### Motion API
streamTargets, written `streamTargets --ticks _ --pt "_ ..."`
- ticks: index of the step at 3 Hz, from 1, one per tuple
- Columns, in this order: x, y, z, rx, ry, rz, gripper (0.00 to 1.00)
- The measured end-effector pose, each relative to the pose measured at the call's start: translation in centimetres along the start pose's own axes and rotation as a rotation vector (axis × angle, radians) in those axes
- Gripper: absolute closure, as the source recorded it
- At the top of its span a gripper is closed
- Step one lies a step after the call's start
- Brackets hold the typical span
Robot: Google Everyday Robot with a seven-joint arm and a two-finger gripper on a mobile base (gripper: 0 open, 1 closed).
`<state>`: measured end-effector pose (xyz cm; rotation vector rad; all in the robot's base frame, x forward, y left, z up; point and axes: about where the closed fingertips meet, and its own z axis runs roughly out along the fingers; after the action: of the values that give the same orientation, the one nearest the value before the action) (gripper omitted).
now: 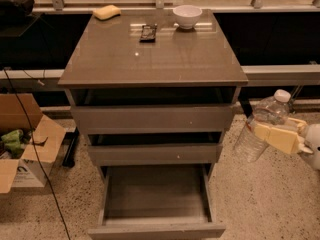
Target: Pick water bottle from bottom drawer and place on counter
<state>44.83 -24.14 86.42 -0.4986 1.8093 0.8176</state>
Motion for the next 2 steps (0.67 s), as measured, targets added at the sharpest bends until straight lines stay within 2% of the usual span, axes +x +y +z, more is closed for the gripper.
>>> streamTargets --ticks 1,2 --pt "0.0 0.0 0.0 0.0 0.0 0.0 1.0" --pt "-1.4 0.3 0.7 -0.009 0.006 -0.047 1.0"
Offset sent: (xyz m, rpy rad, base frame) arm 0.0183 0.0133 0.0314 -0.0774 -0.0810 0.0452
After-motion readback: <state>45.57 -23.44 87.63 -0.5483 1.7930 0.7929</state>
